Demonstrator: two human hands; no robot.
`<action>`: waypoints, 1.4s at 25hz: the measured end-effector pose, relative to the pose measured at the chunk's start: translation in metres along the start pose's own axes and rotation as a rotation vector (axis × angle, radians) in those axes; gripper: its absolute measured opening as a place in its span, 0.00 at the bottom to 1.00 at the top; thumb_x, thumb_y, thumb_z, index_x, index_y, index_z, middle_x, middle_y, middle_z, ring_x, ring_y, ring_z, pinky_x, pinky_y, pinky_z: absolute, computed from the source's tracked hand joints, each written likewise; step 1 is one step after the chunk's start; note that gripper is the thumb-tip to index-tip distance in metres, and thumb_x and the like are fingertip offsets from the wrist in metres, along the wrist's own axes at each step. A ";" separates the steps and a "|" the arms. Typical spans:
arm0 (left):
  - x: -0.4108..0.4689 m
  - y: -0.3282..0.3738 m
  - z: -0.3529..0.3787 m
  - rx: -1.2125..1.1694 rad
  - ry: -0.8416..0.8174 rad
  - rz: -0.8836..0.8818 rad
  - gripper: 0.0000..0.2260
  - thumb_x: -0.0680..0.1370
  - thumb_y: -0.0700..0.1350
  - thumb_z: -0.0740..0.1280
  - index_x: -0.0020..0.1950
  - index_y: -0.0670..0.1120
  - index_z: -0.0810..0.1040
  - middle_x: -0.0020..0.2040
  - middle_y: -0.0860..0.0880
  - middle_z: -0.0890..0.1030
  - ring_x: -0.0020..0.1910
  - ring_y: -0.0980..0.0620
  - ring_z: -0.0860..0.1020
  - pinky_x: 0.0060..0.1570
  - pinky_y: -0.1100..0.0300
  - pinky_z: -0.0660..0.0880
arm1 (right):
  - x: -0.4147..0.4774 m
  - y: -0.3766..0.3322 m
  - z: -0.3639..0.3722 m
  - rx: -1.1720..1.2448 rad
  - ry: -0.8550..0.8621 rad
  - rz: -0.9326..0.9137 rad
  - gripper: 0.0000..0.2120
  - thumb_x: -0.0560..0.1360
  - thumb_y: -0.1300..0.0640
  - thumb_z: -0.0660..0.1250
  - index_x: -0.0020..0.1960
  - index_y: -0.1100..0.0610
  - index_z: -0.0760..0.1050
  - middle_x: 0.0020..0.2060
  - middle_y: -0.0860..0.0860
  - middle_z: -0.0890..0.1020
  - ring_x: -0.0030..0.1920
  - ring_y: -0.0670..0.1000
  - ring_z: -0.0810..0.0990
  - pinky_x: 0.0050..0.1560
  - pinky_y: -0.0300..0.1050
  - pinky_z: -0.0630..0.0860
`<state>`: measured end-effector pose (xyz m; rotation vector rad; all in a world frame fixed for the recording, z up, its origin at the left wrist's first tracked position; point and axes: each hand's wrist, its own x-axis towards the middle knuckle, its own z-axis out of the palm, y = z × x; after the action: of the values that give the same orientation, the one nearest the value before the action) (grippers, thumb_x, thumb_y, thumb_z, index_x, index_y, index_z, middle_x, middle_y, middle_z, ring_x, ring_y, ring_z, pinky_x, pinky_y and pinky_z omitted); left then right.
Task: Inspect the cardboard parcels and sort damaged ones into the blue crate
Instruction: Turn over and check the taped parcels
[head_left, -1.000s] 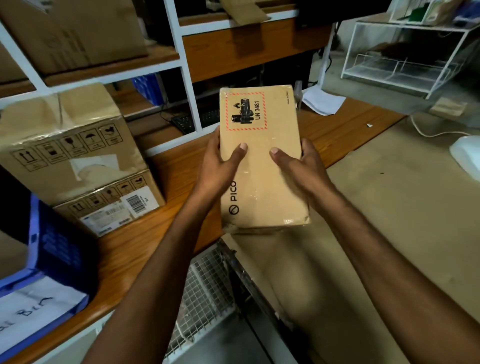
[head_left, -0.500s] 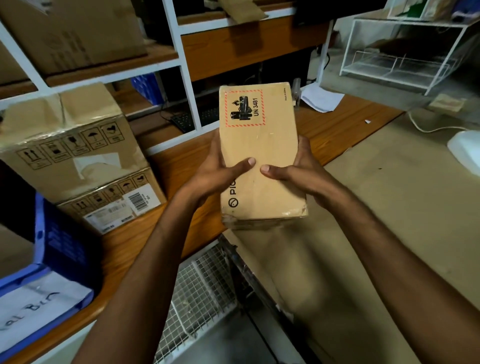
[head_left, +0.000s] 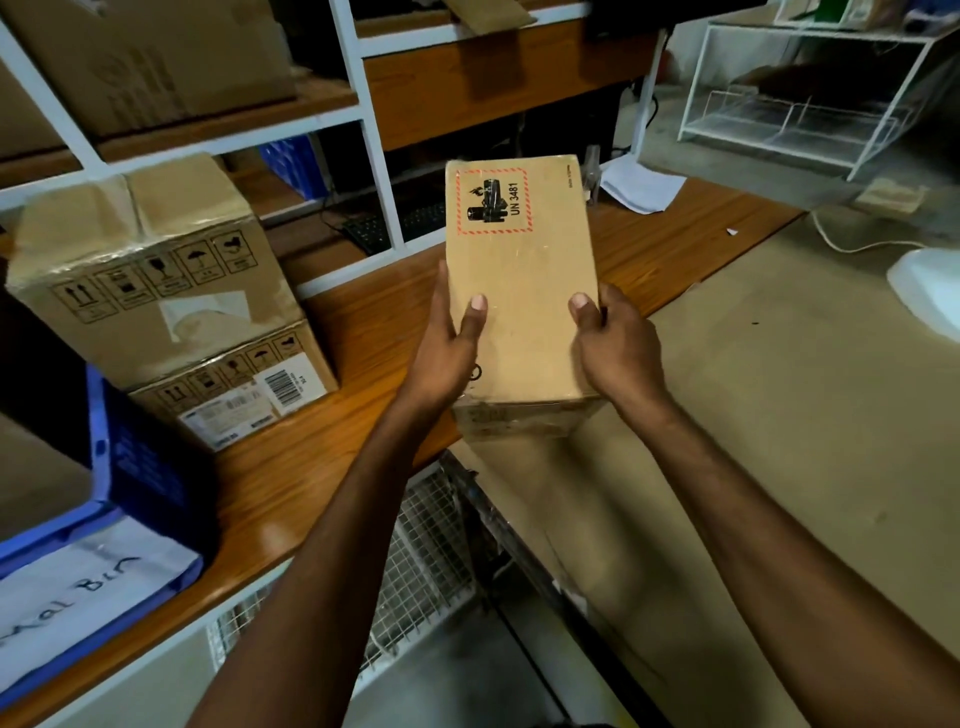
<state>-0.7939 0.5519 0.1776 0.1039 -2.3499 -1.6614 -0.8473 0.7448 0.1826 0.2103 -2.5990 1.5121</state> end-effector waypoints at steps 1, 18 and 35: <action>-0.005 -0.001 -0.001 -0.010 -0.020 -0.022 0.31 0.84 0.58 0.63 0.83 0.60 0.51 0.74 0.56 0.72 0.65 0.61 0.78 0.58 0.58 0.81 | -0.001 0.001 -0.003 0.101 -0.078 0.054 0.16 0.85 0.48 0.60 0.69 0.52 0.76 0.59 0.50 0.83 0.60 0.54 0.80 0.52 0.46 0.74; -0.025 0.001 -0.001 0.028 -0.024 -0.045 0.36 0.80 0.48 0.74 0.81 0.57 0.56 0.63 0.61 0.76 0.57 0.65 0.79 0.49 0.66 0.80 | -0.025 0.002 0.001 0.042 -0.110 -0.003 0.39 0.73 0.47 0.77 0.78 0.47 0.62 0.66 0.47 0.78 0.64 0.50 0.78 0.62 0.48 0.76; -0.035 -0.007 0.000 -0.190 -0.066 -0.063 0.35 0.84 0.46 0.67 0.85 0.56 0.51 0.72 0.62 0.70 0.64 0.68 0.75 0.62 0.61 0.79 | 0.007 0.015 -0.015 0.122 -0.068 0.065 0.30 0.80 0.52 0.67 0.79 0.47 0.61 0.75 0.50 0.70 0.72 0.54 0.72 0.69 0.57 0.73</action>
<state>-0.7605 0.5566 0.1652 0.0880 -2.2424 -1.9369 -0.8559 0.7651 0.1787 0.1942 -2.5913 1.7166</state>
